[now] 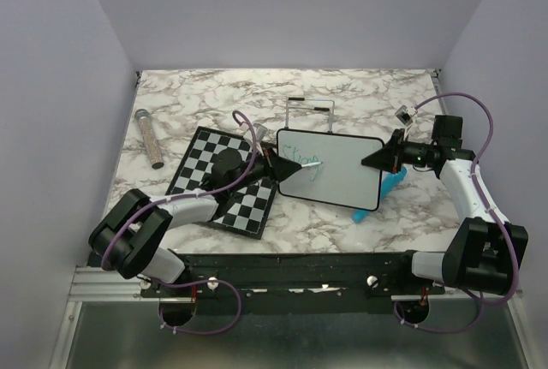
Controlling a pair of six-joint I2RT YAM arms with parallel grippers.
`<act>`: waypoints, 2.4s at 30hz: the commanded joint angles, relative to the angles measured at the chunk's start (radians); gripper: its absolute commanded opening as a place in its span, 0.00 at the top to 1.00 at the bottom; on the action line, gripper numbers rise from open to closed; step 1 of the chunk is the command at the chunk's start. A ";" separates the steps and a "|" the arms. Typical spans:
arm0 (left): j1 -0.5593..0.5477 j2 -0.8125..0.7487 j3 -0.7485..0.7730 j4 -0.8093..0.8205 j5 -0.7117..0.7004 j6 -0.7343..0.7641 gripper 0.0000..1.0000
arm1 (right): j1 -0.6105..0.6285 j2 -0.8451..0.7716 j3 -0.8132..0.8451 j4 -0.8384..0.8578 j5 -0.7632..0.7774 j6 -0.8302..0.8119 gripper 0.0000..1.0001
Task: Write a sentence on the whiteboard
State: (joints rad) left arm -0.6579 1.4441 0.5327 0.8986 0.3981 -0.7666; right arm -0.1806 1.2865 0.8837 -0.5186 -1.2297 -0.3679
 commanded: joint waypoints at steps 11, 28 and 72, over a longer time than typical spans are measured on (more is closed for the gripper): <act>0.027 0.052 0.035 0.014 0.071 0.024 1.00 | 0.004 0.002 0.012 -0.012 0.038 -0.052 1.00; 0.027 0.095 0.081 0.060 0.071 -0.011 1.00 | 0.004 0.000 0.011 -0.012 0.038 -0.054 1.00; 0.046 0.147 0.121 -0.026 0.171 -0.013 1.00 | 0.006 0.000 0.014 -0.014 0.036 -0.052 0.99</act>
State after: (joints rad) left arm -0.6106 1.5658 0.6159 0.8223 0.5793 -0.7681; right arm -0.1806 1.2865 0.8837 -0.5198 -1.2289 -0.3679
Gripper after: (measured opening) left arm 0.185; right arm 0.063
